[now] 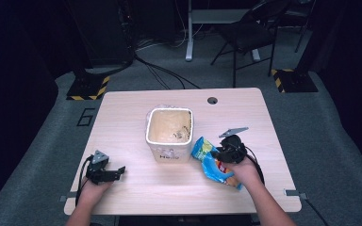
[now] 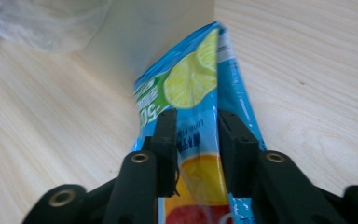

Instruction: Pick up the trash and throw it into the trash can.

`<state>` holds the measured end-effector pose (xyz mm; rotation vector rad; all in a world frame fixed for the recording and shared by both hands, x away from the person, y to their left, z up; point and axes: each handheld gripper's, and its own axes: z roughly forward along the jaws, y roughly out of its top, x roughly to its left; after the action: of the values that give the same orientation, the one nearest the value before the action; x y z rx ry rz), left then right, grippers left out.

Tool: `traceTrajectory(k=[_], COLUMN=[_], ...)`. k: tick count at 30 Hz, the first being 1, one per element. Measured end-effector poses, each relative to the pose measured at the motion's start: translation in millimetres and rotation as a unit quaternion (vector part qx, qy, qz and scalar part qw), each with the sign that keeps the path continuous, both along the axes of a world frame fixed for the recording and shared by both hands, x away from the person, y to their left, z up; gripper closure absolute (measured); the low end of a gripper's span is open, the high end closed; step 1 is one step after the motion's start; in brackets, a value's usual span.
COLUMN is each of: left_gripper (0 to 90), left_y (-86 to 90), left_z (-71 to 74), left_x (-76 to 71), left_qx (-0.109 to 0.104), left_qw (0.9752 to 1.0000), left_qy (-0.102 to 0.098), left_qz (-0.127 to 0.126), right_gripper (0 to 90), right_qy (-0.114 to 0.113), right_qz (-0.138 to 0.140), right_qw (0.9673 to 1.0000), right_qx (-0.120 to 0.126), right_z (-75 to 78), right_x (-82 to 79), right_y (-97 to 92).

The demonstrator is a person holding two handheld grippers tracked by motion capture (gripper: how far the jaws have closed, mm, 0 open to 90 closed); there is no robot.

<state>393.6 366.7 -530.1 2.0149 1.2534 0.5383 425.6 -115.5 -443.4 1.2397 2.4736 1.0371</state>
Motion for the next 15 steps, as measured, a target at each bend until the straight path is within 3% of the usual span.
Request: traceTrajectory(k=[1,8,15], left_gripper=[12.3,12.3,12.3], left_y=[0.0,-0.1,-0.1], left_z=[0.0,0.0,0.0], left_x=[0.0,0.0,0.0], left_qx=[0.000,0.000,0.000], left_qw=[1.0000,1.0000,1.0000], left_qy=[0.000,0.000,0.000], left_qz=[0.000,0.000,0.000], right_gripper=[75.8,84.7,86.2], right_qy=[0.001,0.005,-0.003], right_qz=[0.011,0.035,0.037], right_qw=[0.9999,0.9994,0.9993], right_qx=[-0.007,-0.004,0.005], right_z=[0.7,3.1,13.2], right_x=[-2.0,-8.6,-15.2], right_y=[0.6,-5.9,-15.7])
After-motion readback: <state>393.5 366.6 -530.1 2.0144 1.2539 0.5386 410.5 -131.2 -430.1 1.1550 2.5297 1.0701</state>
